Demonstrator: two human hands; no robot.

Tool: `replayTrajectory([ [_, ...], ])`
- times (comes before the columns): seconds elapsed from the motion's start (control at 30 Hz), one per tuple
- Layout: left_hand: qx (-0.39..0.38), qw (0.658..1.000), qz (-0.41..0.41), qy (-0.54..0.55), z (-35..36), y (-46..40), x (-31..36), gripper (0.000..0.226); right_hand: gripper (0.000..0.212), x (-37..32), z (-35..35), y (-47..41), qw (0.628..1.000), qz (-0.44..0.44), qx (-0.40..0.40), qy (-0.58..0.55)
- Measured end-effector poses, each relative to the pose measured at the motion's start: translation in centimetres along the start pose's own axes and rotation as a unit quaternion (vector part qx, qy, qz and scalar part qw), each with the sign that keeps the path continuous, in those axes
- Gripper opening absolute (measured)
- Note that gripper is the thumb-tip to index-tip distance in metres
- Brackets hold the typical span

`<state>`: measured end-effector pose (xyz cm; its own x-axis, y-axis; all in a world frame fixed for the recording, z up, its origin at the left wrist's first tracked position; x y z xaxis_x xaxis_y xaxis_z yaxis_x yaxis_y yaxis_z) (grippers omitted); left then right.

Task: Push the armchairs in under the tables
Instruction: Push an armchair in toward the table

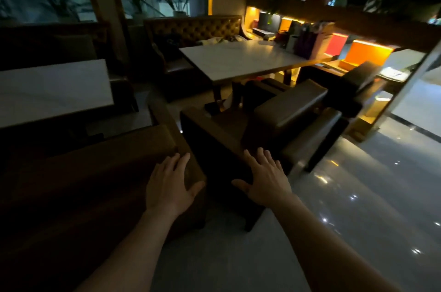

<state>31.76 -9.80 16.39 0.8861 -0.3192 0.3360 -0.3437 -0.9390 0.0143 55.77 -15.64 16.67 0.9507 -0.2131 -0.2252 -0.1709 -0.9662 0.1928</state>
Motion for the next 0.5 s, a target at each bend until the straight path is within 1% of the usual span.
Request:
replayTrajectory([
  [0.13,-0.009,0.999,0.046,0.007,3.0,-2.8,9.1,0.087,0.094,8.8,-3.1,1.0,0.999,0.035,0.022,-0.004],
  [0.27,-0.036,0.997,0.064,0.018,7.0,-6.5,15.6,0.088,0.093,16.0,-4.2,0.9,0.997,0.063,0.033,-0.007],
  [0.4,-0.055,0.994,0.086,0.039,11.5,-10.7,21.2,0.089,0.096,23.1,-4.0,-1.0,0.996,0.082,0.015,0.012],
  [0.5,-0.071,0.992,0.086,0.059,14.8,-14.7,24.6,0.090,0.099,28.2,-4.3,-4.7,0.995,0.094,0.000,0.037],
])
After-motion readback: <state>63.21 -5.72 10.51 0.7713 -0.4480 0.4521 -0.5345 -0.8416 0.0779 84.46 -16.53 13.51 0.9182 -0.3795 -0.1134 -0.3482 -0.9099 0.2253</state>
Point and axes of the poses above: each hand's wrist, its own y-axis away from the middle knuckle, its own z-axis out of the palm, x = y × z, the point moved 2 cm from there along -y, towards the middle knuckle, and after that the axes turned 8 degrees about -x, right-handed, at the moved point
